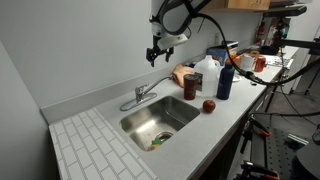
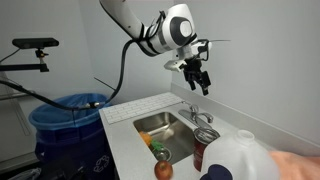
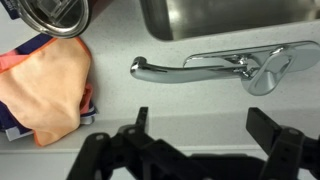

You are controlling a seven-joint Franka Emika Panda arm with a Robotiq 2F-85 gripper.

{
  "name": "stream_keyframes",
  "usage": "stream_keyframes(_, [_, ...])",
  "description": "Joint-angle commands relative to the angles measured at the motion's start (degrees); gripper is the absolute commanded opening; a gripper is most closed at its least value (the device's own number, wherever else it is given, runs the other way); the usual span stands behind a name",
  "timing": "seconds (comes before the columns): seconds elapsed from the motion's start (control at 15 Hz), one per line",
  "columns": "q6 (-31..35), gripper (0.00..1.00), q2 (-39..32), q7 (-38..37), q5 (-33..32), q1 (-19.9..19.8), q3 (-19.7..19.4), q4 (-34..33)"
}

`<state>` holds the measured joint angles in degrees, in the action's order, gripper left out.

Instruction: Center the faucet

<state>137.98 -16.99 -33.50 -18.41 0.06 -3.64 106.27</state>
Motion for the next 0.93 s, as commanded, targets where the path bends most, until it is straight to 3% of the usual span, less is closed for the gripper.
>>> stream_keyframes(0.0, [1.3, 1.00, -3.9, -6.4, -4.7, 3.3, -4.3, -3.2])
stream_keyframes(0.2, [-0.4, 1.00, -5.0, -12.5, -7.4, 5.2, -6.6, -4.2])
stream_keyframes(0.27, [0.7, 1.00, -3.6, -7.6, -4.6, 3.5, -5.1, -1.9])
stream_keyframes(0.67, [0.6, 1.00, -4.2, -10.4, -5.7, 4.4, -5.9, -2.6])
stream_keyframes(0.87, [0.3, 1.00, -7.3, -6.2, -4.6, 2.9, -5.6, -4.6])
